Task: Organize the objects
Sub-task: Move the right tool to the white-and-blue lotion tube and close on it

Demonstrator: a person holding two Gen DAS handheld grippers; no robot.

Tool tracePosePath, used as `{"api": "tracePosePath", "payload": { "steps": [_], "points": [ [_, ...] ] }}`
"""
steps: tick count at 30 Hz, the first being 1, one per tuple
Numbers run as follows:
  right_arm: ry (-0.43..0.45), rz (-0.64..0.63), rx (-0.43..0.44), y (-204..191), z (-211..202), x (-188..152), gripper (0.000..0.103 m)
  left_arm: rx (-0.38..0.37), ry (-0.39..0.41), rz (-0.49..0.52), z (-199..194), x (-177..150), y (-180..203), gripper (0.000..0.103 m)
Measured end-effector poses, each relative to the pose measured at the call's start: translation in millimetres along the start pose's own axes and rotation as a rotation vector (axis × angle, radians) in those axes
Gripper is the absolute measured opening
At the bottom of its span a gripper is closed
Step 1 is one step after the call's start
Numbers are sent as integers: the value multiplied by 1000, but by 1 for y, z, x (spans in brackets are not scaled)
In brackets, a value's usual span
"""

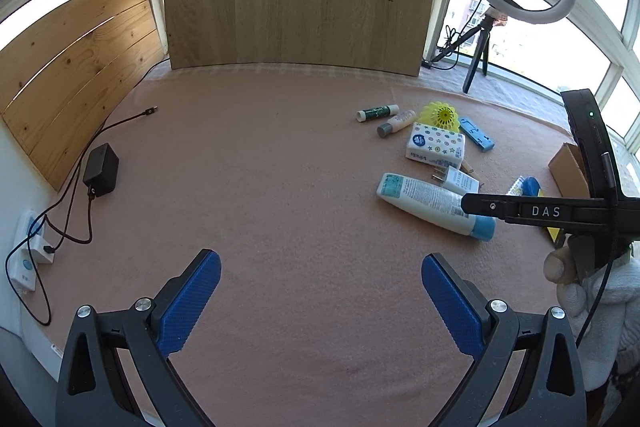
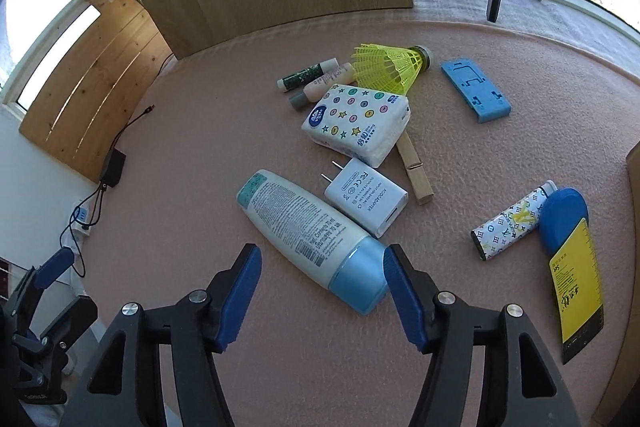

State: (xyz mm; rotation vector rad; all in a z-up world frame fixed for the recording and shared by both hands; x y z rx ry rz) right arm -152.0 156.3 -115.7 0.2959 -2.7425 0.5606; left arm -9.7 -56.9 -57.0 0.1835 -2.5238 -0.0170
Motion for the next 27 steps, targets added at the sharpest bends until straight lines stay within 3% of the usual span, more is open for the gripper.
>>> {"api": "tracePosePath", "payload": {
  "steps": [11, 17, 27],
  "points": [
    [-76, 2, 30, -7, 27, 18, 56, 7, -20, -31, 3, -6, -16, 102],
    [-136, 12, 140, -27, 35, 12, 55, -56, -41, -12, 16, -2, -6, 102],
    [-48, 30, 73, -11, 27, 13, 56, -165, -146, 32, 75, 9, 24, 102]
  ]
}}
Point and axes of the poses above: each gripper's, at about its wrist camera, not at the fingertips, and z roughly the way its jaws point, y to its right, x to its top, the point moved 1 cm from there along z, roughly the way its jaws point, and after that the axes turned 2 degrees about -y, right-handed, at the moved point
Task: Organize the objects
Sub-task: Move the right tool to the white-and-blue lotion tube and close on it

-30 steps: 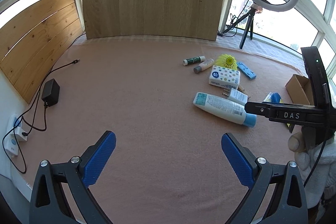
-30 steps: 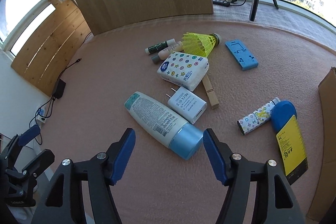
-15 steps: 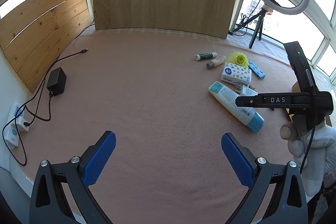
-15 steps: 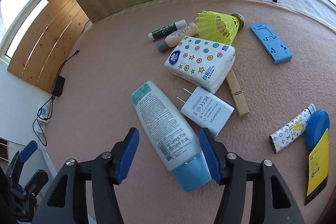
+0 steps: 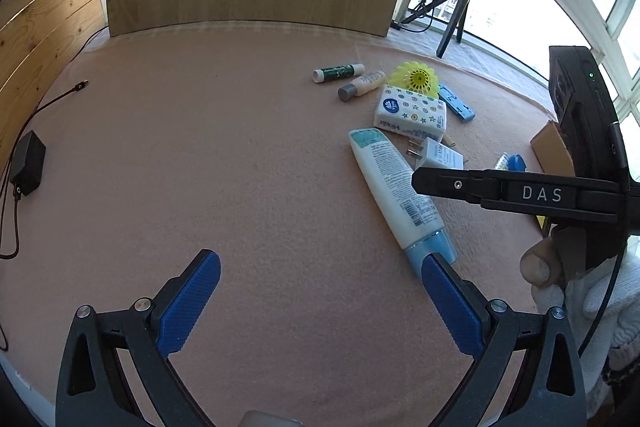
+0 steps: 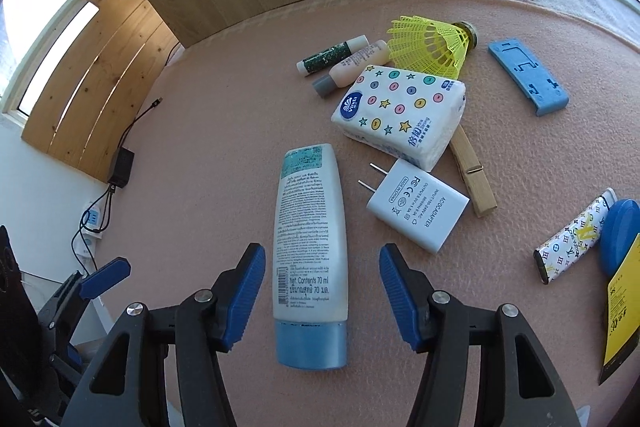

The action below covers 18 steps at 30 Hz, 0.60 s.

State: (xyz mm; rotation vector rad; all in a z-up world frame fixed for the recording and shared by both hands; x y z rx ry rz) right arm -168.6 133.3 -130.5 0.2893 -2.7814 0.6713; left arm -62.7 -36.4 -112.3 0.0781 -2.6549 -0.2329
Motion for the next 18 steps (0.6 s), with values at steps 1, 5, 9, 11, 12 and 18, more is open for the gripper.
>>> {"api": "tracePosePath", "payload": {
  "steps": [1, 5, 9, 11, 12, 18],
  "points": [
    [13, 11, 10, 3, -2, 0, 56, -1, -13, -1, 6, 1, 2, 102],
    [5, 18, 24, 8, -2, 1, 56, -42, -32, -6, 26, 6, 11, 102],
    [-26, 1, 26, 6, 5, 3, 56, -57, -44, 19, 38, 14, 19, 87],
    [-30, -1, 25, 6, 8, 5, 56, -66, -50, 30, 44, 18, 24, 85],
    [-30, 0, 24, 7, 9, 6, 56, -69, -54, 35, 47, 19, 25, 84],
    [-63, -5, 71, 3, 20, 6, 48, -141, -84, 8, 62, 26, 27, 76]
  ]
}}
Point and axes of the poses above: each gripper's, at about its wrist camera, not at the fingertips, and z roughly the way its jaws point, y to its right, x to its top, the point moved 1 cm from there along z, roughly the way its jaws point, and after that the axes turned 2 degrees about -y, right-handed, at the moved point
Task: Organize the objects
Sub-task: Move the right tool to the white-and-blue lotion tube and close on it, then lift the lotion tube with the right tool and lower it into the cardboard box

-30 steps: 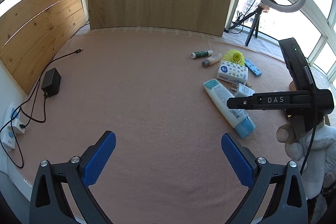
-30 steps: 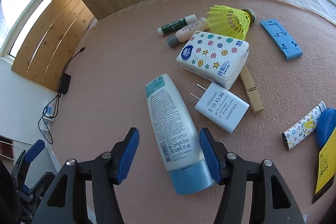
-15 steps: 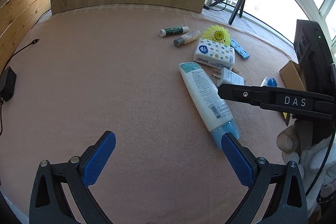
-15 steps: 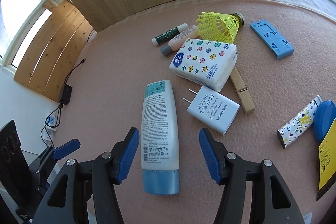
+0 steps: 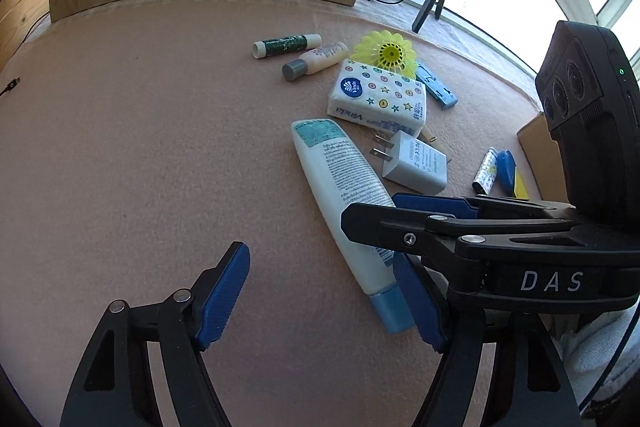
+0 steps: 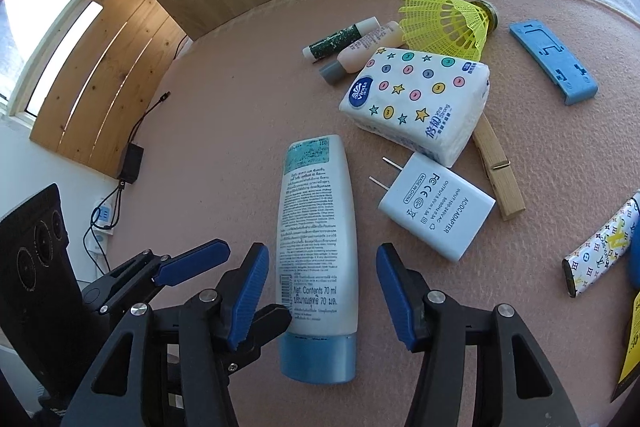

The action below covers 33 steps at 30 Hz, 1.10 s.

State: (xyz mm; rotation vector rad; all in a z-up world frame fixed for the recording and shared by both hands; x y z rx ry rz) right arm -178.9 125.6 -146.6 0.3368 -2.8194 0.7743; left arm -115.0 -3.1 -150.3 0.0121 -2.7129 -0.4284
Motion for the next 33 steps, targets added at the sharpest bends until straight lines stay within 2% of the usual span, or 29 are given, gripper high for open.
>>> {"api": "tracePosePath", "payload": {
  "steps": [6, 10, 11, 18, 23, 33],
  "points": [
    [-17, 31, 32, 4, 5, 1, 40, -80, -30, -15, 10, 4, 2, 71],
    [-27, 26, 36, 2, 6, -1, 39, -144, -44, -20, 14, 3, 8, 55],
    [-30, 28, 41, 2, 6, -1, 39, -155, -49, -21, 15, 2, 9, 53],
    [-19, 71, 65, 7, 1, -10, 38, -158, -49, -25, 11, -4, 15, 51],
    [24, 73, 63, 6, -18, -22, 37, -159, -29, -7, 2, -10, 34, 49],
    [145, 112, 25, 31, -83, -49, 37, -196, 12, 107, -10, -7, 112, 49]
  ]
}}
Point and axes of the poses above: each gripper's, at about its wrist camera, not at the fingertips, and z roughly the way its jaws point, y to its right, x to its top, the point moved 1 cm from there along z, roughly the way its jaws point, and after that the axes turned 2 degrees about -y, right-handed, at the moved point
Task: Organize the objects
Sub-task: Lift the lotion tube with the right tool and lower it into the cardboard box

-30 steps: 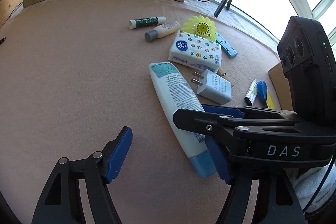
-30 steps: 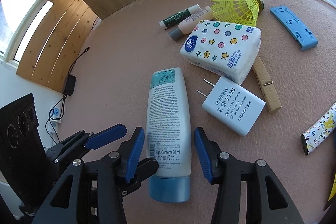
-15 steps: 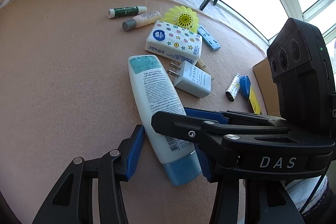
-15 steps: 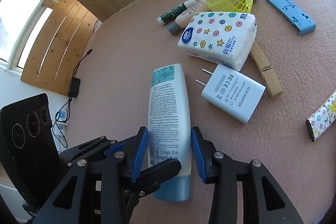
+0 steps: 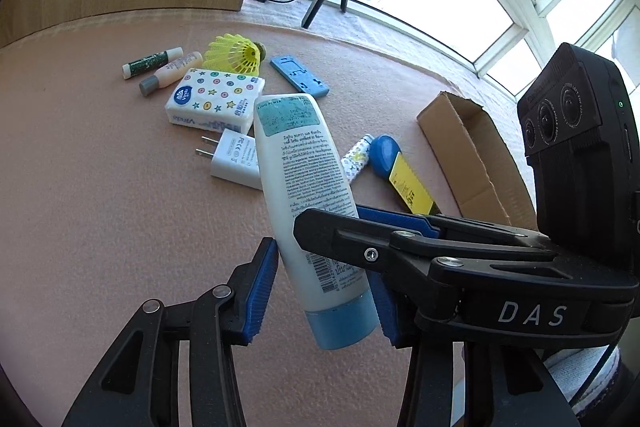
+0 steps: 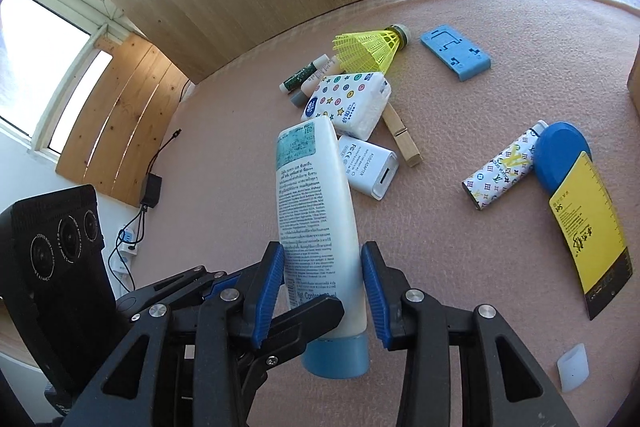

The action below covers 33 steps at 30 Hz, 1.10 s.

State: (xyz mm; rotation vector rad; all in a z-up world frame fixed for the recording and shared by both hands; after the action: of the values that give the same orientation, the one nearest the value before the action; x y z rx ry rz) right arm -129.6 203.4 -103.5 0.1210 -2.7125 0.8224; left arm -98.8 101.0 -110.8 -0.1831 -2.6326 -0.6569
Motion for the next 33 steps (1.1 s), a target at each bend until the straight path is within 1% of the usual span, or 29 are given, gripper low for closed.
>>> {"api": "tracePosePath", "payload": {
  "steps": [5, 11, 19, 23, 29, 31, 33],
  "points": [
    [71, 22, -36, 23, -46, -1, 37, -36, 13, 84, 12, 13, 56, 49],
    [150, 63, -90, 63, -101, -3, 37, -92, 15, 175, 34, 27, 127, 49],
    [232, 130, -151, 122, -161, -13, 37, -150, -10, 278, 68, 37, 211, 49],
    [264, 164, -177, 151, -183, -18, 37, -161, -30, 325, 87, 40, 248, 49],
    [282, 212, -199, 186, -199, -24, 37, -163, -67, 368, 116, 41, 283, 49],
    [283, 220, -202, 196, -202, -25, 37, -161, -75, 375, 122, 38, 288, 48],
    [285, 233, -190, 202, -202, -26, 39, -150, -80, 383, 128, 40, 290, 48]
  ]
}}
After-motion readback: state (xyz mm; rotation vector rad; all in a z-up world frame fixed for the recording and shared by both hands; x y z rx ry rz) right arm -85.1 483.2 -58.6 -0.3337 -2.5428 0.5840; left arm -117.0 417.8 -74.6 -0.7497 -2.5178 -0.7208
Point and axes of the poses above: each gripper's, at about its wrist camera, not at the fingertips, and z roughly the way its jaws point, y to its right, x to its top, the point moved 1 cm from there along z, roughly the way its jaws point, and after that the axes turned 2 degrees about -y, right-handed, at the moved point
